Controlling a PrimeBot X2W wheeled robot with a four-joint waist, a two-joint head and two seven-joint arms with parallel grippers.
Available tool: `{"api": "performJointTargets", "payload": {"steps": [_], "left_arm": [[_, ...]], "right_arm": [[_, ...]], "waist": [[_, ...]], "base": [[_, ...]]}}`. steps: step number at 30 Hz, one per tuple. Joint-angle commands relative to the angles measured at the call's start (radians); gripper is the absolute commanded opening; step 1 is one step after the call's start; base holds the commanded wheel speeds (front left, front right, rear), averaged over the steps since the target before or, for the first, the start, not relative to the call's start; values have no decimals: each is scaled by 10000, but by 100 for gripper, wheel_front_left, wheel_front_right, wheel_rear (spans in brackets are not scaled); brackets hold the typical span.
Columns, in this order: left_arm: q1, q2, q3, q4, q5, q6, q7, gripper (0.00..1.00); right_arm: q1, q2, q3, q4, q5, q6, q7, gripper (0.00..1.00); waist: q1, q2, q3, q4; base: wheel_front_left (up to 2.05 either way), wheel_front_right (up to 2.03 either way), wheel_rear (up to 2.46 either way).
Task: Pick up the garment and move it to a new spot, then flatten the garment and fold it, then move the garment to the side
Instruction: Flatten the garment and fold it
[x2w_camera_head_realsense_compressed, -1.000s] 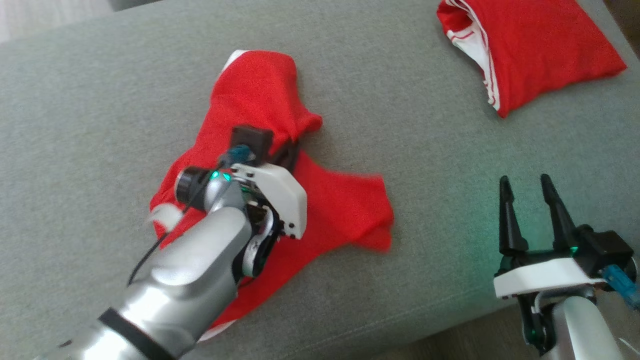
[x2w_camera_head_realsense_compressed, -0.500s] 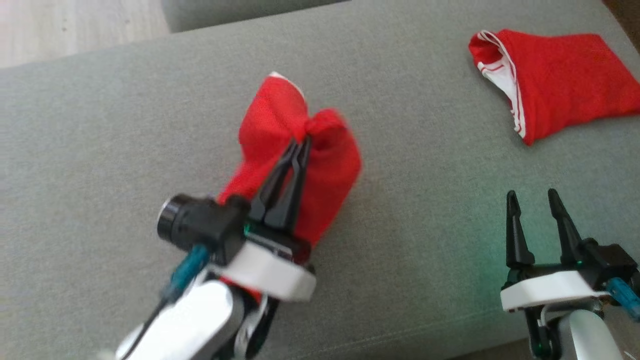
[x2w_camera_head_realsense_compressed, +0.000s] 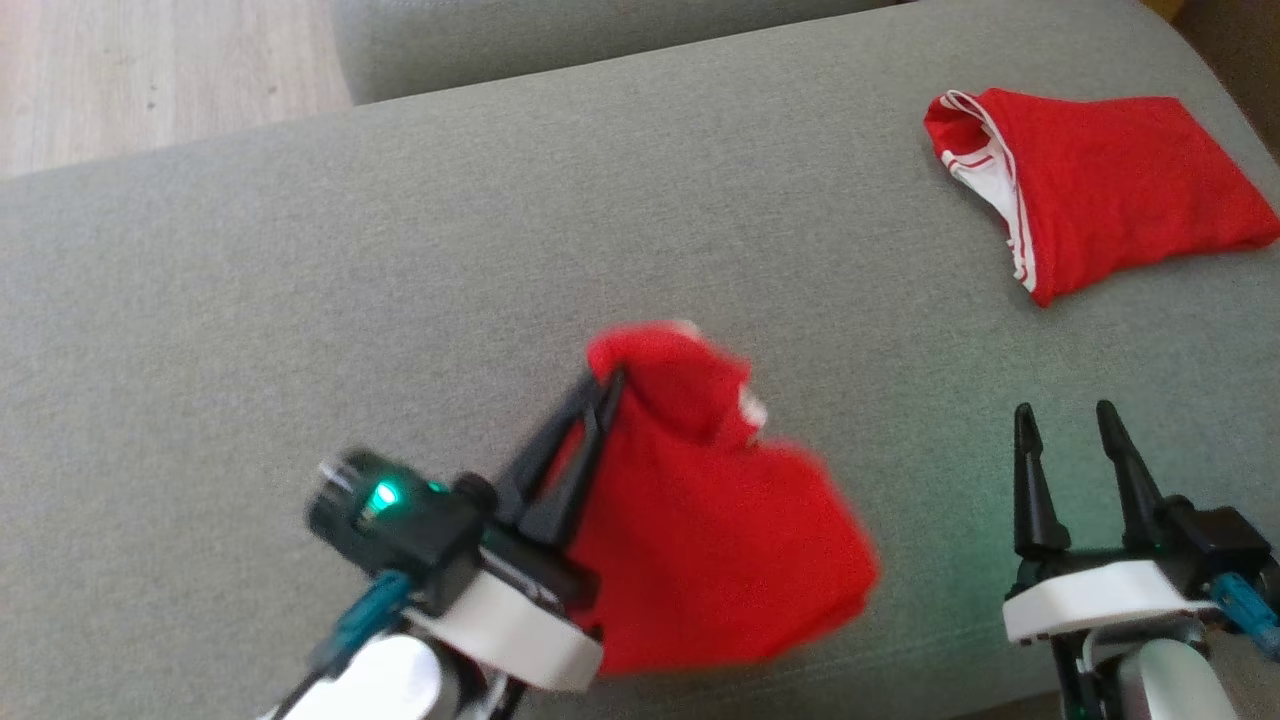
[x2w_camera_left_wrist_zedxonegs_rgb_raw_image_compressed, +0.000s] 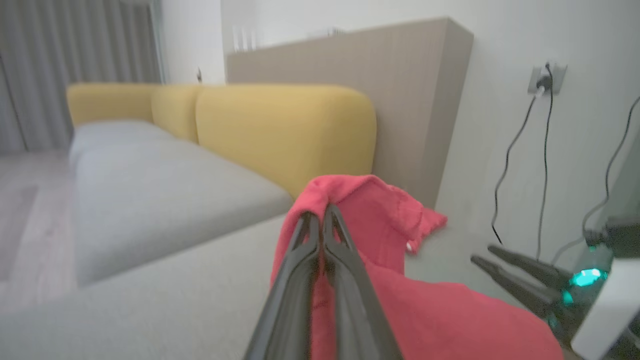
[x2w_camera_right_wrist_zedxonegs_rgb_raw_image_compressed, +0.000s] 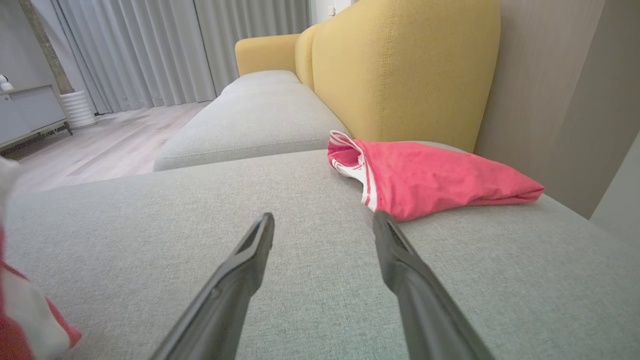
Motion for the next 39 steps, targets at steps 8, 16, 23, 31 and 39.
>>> {"api": "performJointTargets", "payload": {"steps": [8, 16, 23, 31, 39], "left_arm": [[-480, -1179, 499, 1755, -548, -888, -132, 0], [-2047, -1971, 1061, 2760, -405, -1694, -147, 0], [-4400, -2827, 1775, 5967, -912, -2548, 104, 0], [-6534, -3284, 2226, 9821, -1091, -3371, 19, 46], [-6847, -3686, 3840, 10324, -1179, -3254, -145, 100]], "right_arm": [[-220, -74, 379, -291, 103, -7, -109, 100], [-503, -74, 493, -383, 226, -7, -109, 100], [-909, -74, 822, -352, 453, -7, -109, 100], [-1207, -74, 1195, -291, 672, -7, -109, 100], [-1146, -74, 1070, -368, 691, -7, -109, 100]], "waist": [[0, 0, 139, -331], [0, 0, 778, -634], [0, 0, 1614, -1190], [0, 0, 2081, -1924], [0, 0, 2190, -1799]], "base": [[0, 0, 0], [0, 0, 0], [0, 0, 0], [0, 0, 0], [0, 0, 0]]}}
